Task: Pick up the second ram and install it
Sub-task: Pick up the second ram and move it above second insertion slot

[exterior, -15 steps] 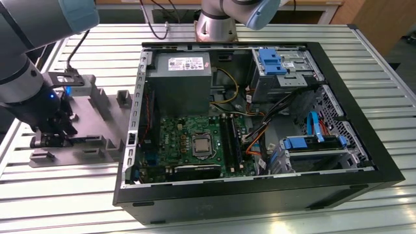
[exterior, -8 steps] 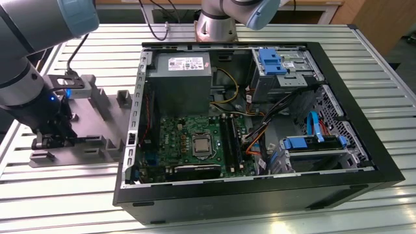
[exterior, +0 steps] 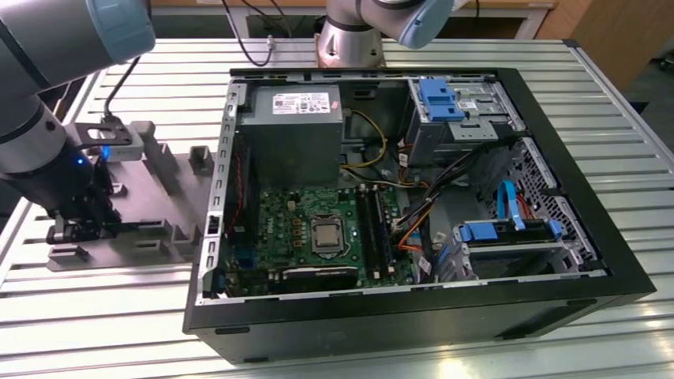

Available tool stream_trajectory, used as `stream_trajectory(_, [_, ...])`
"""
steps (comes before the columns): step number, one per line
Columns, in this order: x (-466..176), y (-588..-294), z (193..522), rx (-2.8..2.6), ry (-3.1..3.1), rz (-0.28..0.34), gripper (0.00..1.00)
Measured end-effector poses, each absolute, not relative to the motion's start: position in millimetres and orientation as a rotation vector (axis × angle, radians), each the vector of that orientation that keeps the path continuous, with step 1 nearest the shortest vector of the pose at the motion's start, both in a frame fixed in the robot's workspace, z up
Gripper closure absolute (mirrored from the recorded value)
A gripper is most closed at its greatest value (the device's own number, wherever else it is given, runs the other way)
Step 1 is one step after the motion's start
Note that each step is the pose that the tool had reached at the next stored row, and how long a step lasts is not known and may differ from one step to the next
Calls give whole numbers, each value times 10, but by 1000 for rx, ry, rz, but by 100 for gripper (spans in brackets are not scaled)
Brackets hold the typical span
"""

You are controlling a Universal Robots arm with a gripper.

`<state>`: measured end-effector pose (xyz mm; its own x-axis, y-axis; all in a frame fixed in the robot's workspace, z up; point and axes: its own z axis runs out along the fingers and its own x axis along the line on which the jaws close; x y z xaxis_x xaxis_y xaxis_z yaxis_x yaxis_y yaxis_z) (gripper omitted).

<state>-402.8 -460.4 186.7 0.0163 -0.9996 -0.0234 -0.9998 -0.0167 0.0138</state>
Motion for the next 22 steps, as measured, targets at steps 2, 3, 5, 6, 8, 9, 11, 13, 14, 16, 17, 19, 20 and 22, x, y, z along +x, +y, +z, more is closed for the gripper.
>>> stream_trajectory(2, [-4034, -4605, 1864, -2234, 2197, 42, 69])
stream_trajectory(3, [-4034, -4605, 1863, -2234, 2197, 43, 69])
stream_trajectory(5, [-4036, -4604, 1861, -2233, 2196, 45, 69])
stream_trajectory(6, [-4036, -4604, 1860, -2233, 2196, 45, 69])
stream_trajectory(8, [-4036, -4604, 1858, -2232, 2196, 47, 69])
stream_trajectory(9, [-4036, -4604, 1857, -2232, 2195, 47, 69])
stream_trajectory(11, [-4036, -4604, 1856, -2232, 2195, 48, 70])
stream_trajectory(13, [-4036, -4604, 1854, -2231, 2195, 49, 77])
stream_trajectory(14, [-4036, -4605, 1854, -2231, 2194, 49, 77])
stream_trajectory(16, [-4036, -4605, 1853, -2231, 2194, 49, 79])
stream_trajectory(17, [-4036, -4604, 1852, -2231, 2194, 49, 79])
stream_trajectory(19, [-4036, -4605, 1852, -2231, 2194, 49, 85])
stream_trajectory(20, [-4036, -4605, 1852, -2231, 2194, 49, 85])
stream_trajectory(22, [-4036, -4605, 1852, -2231, 2194, 49, 85])
